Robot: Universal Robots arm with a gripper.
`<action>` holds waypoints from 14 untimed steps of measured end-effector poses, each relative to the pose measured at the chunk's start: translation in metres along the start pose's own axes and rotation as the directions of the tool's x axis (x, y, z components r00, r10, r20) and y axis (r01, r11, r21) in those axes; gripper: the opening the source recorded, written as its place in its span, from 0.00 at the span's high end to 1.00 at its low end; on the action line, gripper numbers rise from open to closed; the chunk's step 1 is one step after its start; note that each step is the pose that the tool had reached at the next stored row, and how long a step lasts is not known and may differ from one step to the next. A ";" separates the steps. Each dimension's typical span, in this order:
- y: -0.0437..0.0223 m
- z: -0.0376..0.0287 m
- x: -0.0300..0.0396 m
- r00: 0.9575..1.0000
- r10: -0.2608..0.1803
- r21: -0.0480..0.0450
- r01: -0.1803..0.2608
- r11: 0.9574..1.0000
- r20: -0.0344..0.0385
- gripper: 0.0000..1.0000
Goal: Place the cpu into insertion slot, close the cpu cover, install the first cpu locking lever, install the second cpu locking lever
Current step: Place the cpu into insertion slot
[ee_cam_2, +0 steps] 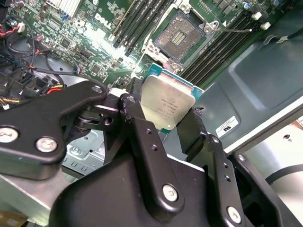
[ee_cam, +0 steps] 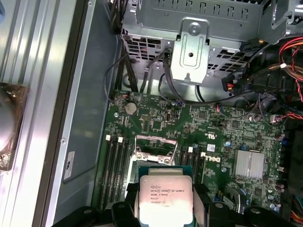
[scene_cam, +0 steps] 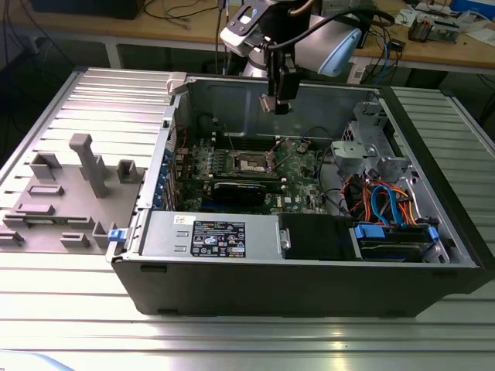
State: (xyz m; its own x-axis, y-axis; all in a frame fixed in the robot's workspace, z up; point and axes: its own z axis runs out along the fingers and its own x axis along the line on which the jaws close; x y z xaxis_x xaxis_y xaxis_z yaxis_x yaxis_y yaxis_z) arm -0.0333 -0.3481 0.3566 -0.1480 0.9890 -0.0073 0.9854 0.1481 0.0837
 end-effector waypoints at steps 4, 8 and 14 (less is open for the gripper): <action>-0.0001 0.0013 0.0000 0.999 0.032 0.000 -0.032 0.999 0.007 0.46; -0.0003 0.0014 0.0001 0.999 0.033 0.000 -0.033 0.999 0.007 0.46; -0.0007 0.0025 0.0001 0.998 0.066 0.000 -0.066 0.998 0.010 0.46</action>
State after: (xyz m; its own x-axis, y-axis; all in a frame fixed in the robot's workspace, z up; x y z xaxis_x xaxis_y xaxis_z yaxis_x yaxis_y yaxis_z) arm -0.0338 -0.3481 0.3541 -0.0821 0.9966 -0.0117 0.9930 0.0828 0.0838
